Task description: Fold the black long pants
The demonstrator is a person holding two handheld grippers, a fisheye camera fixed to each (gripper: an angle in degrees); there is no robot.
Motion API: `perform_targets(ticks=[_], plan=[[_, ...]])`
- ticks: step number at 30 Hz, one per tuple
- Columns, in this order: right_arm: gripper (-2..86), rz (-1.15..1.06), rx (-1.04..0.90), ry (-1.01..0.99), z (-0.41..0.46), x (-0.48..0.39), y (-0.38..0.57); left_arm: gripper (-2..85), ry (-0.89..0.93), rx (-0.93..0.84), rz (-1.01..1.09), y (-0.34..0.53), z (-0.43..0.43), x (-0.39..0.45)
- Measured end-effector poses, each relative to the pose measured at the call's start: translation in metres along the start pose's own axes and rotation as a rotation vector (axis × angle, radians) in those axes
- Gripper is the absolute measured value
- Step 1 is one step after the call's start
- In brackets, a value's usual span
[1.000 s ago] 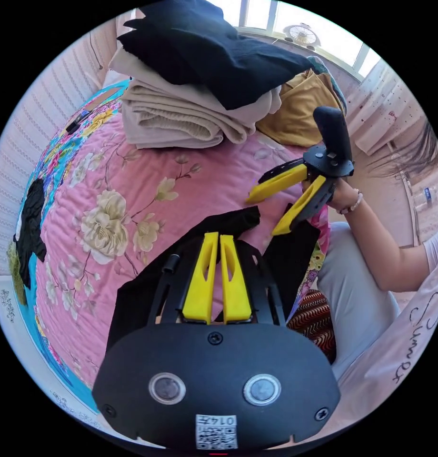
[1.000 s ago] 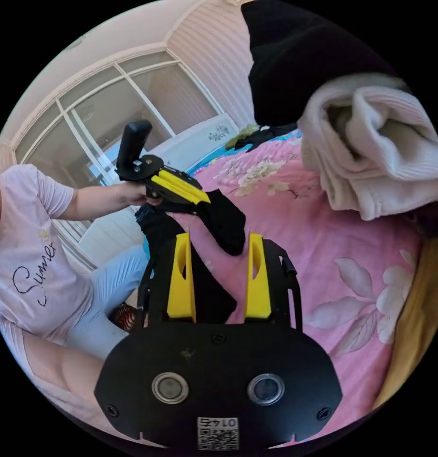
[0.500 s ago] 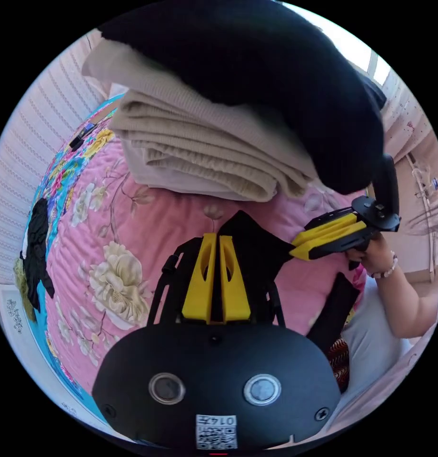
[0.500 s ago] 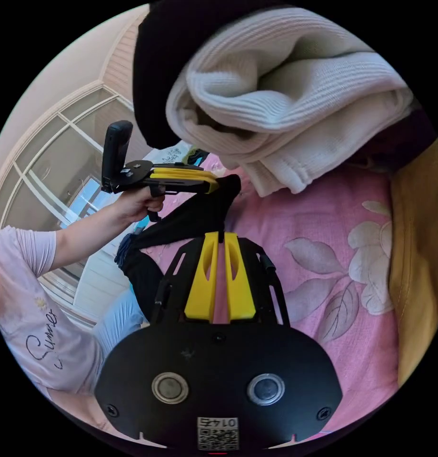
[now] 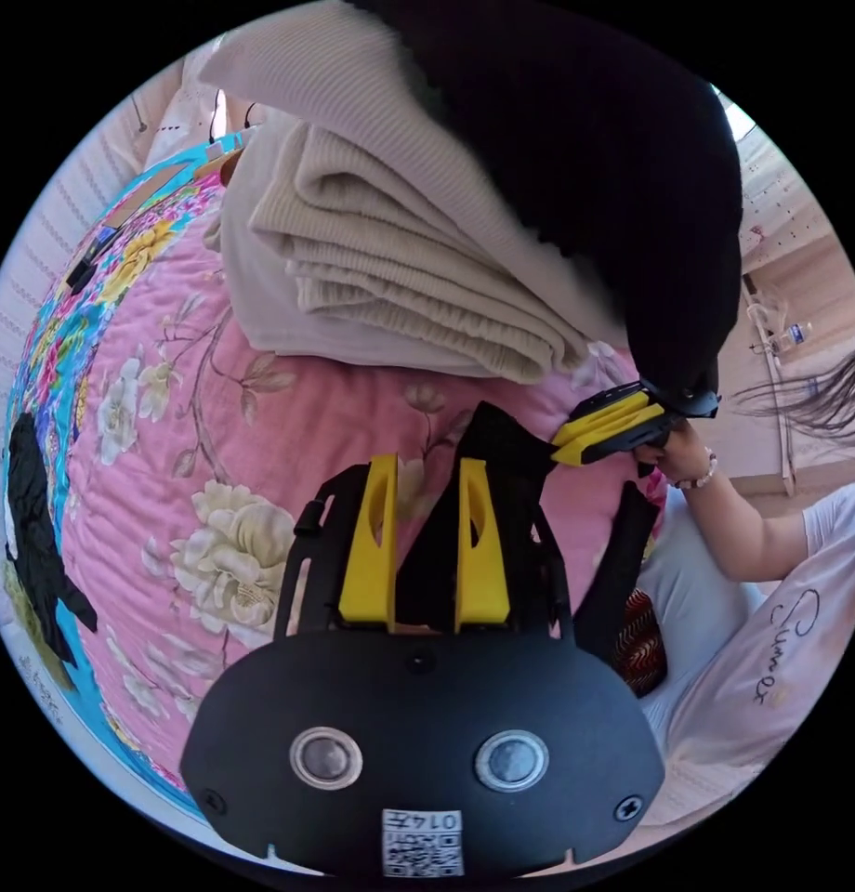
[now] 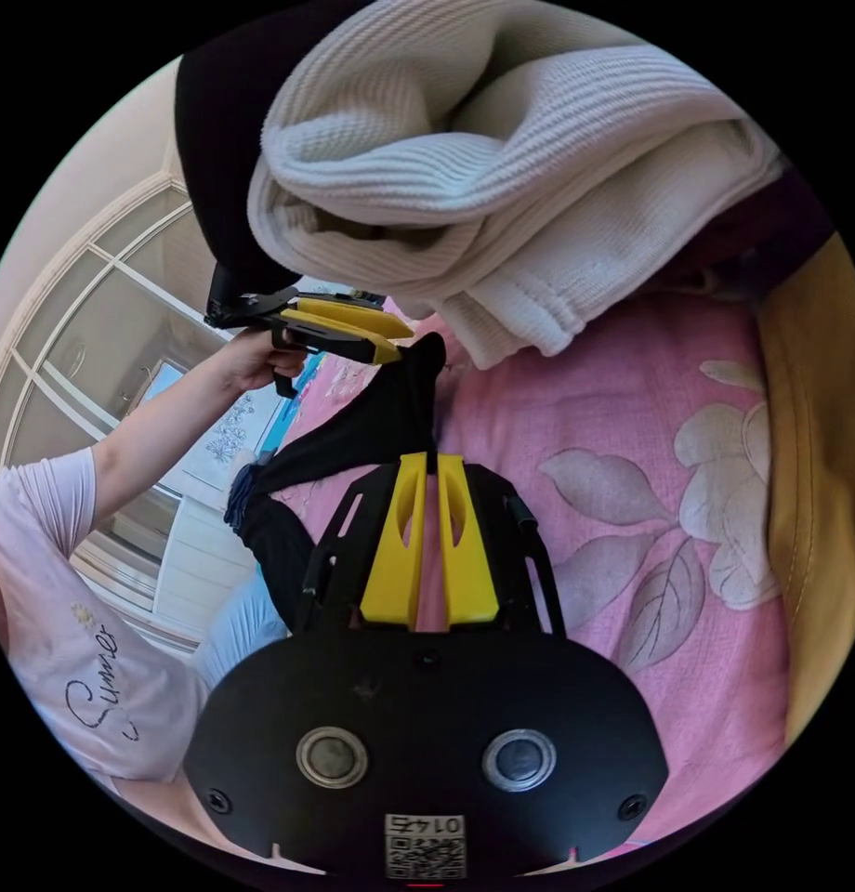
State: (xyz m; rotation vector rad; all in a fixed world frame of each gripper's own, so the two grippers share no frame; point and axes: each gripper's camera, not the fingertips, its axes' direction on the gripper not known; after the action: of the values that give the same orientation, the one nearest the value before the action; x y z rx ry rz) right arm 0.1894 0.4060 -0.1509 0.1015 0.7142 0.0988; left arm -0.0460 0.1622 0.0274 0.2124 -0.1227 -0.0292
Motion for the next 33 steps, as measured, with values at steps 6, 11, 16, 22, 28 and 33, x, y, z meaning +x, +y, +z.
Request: perform_targets(ticks=[6,11,16,22,28,33], plan=[[1.0,0.019,-0.002,-0.018,0.001,0.006,0.001,12.0,0.133,0.048,0.028,0.01,-0.012,-0.012],[1.0,0.033,-0.002,-0.033,0.0,0.01,0.002,13.9,0.312,-0.034,0.053,0.02,-0.002,-0.009],[1.0,0.039,-0.003,-0.034,-0.001,0.011,0.003,13.8,0.217,0.046,0.014,0.039,-0.027,-0.005],[1.6,0.034,-0.001,-0.052,-0.008,0.011,0.005,13.5,0.016,0.114,0.065,0.084,-0.086,0.03],[5.2,-0.143,-0.076,-0.155,-0.031,-0.006,0.016,13.5,0.192,0.03,0.119,0.159,-0.089,0.12],[11.6,-0.138,-0.156,-0.245,-0.042,-0.004,0.036,12.0,0.113,0.0,0.019,0.227,-0.09,0.153]])
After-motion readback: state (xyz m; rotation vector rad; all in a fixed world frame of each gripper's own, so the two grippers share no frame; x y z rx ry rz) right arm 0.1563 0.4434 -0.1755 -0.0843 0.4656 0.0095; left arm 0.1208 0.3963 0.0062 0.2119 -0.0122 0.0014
